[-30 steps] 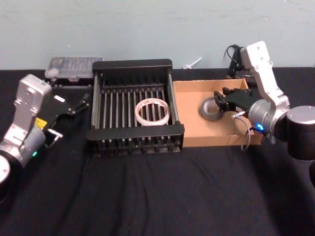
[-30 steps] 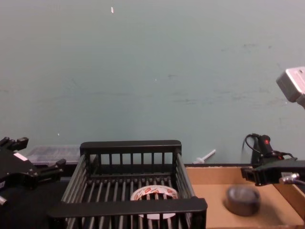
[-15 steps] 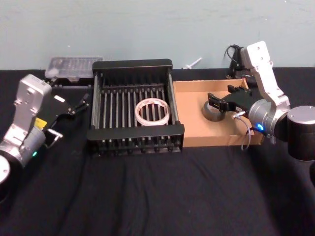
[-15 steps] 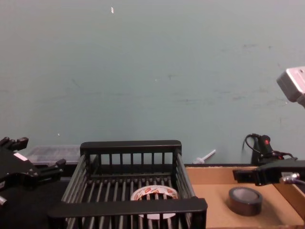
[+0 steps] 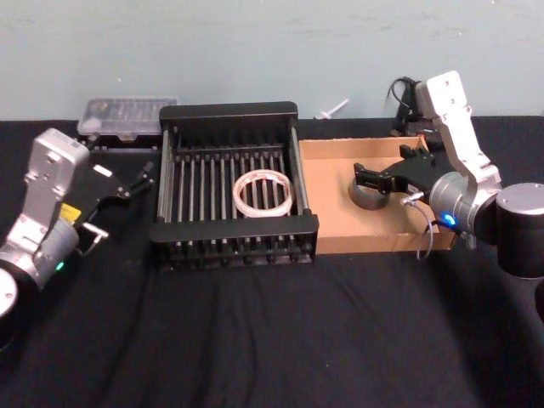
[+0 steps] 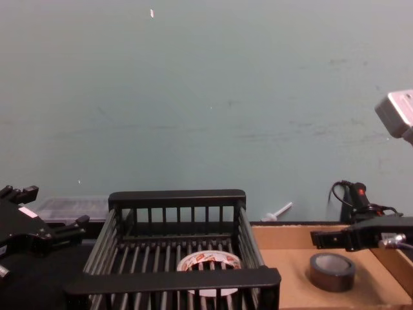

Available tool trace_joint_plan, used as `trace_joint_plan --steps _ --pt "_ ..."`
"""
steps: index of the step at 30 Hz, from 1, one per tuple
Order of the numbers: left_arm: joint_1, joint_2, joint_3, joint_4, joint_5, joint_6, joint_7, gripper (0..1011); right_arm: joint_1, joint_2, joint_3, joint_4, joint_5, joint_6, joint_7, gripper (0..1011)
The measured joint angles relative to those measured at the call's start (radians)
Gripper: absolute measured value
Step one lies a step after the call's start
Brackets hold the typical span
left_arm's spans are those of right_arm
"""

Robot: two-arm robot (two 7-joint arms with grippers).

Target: Pick up the white tape and place it into the black box , Pick up the silver tape and place it into the brown box.

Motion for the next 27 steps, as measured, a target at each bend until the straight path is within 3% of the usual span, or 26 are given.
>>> trace_joint_plan --steps 10,15,20,27 --pt "0.000 0.000 0.000 0.000 0.000 0.000 0.000 1001 -0.009 -0.001 0.008 -0.010 -0.001 -0.008 0.004 1003" --pt "0.000 0.000 0.000 0.000 0.000 0.000 0.000 1001 -0.044 0.002 0.030 -0.064 -0.008 -0.037 -0.002 1002" --pt "0.000 0.000 0.000 0.000 0.000 0.000 0.000 1001 -0.099 0.007 0.052 -0.136 -0.022 -0.091 -0.022 1002" --pt "0.000 0.000 0.000 0.000 0.000 0.000 0.000 1001 -0.200 0.009 0.088 -0.223 -0.044 -0.246 -0.051 1002"
